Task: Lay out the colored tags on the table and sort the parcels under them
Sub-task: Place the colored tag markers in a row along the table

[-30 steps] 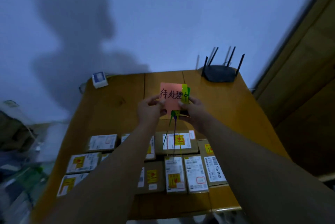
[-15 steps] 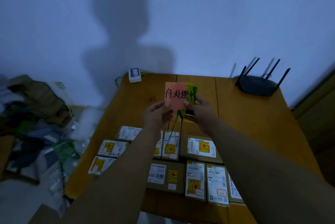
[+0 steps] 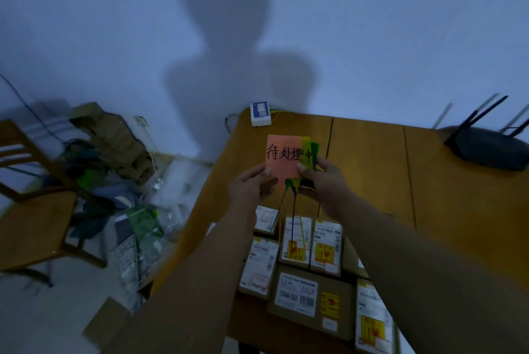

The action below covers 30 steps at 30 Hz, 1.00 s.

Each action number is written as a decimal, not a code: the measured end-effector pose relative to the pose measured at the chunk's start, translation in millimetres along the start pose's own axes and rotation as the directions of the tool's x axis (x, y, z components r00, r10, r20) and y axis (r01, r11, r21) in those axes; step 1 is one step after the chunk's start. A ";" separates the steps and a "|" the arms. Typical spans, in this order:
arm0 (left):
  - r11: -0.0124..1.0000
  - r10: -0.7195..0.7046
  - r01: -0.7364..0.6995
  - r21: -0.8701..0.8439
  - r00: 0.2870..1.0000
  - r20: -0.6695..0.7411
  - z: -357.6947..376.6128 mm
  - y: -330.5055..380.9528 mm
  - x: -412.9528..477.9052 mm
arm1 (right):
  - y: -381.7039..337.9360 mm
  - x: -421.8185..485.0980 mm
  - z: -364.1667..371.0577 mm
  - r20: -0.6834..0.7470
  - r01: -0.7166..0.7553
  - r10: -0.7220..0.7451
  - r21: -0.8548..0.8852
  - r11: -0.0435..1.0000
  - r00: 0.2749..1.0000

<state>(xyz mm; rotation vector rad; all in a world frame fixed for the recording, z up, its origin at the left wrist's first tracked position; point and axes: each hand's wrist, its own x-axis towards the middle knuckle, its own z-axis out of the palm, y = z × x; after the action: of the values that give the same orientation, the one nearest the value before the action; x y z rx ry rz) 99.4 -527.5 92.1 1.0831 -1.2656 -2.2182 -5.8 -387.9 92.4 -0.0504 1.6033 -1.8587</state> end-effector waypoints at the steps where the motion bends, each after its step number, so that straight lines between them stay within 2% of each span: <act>1: 1.000 -0.003 0.003 -0.004 1.000 -0.011 -9.5 4.5 14.7 | 4.0 10.7 10.6 -0.006 -0.010 0.010 -0.001 1.000 1.000; 8: 0.996 -0.050 0.055 0.075 0.997 -0.065 -72.3 33.7 142.3 | 41.0 87.7 64.1 -0.125 -0.116 0.119 0.037 0.993 0.985; 14: 0.975 -0.086 0.103 0.199 0.992 -0.091 -91.8 43.2 248.8 | 70.0 148.3 88.1 -0.195 -0.164 0.173 0.062 0.985 0.965; 19: 0.960 -0.099 0.132 0.245 0.985 -0.140 -91.8 29.5 319.2 | 92.3 197.7 100.1 -0.200 -0.185 0.197 0.074 0.980 0.960; 27: 0.873 -0.053 0.179 0.454 0.959 -0.277 -108.9 -9.3 385.7 | 123.1 252.1 103.2 -0.228 -0.205 0.215 0.068 0.976 0.949; 28: 0.831 -0.025 0.170 0.530 0.963 -0.270 -110.9 -11.7 389.9 | 125.7 255.6 102.3 -0.230 -0.206 0.216 0.067 0.976 0.949; 29: 0.732 0.035 0.140 0.666 0.970 -0.242 -113.0 -13.7 391.4 | 127.8 258.0 101.3 -0.236 -0.209 0.218 0.063 0.976 0.947; 30: 0.590 0.110 0.094 0.802 0.975 -0.195 -116.2 -16.0 390.9 | 129.2 259.7 100.1 -0.243 -0.211 0.219 0.058 0.976 0.945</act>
<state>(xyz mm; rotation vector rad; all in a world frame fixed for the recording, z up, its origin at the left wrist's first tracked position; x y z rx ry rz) -60.1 -831.6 -128.5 1.5567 -2.2453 -1.3723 -103.4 -607.4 -98.6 0.3717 1.6700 -1.7715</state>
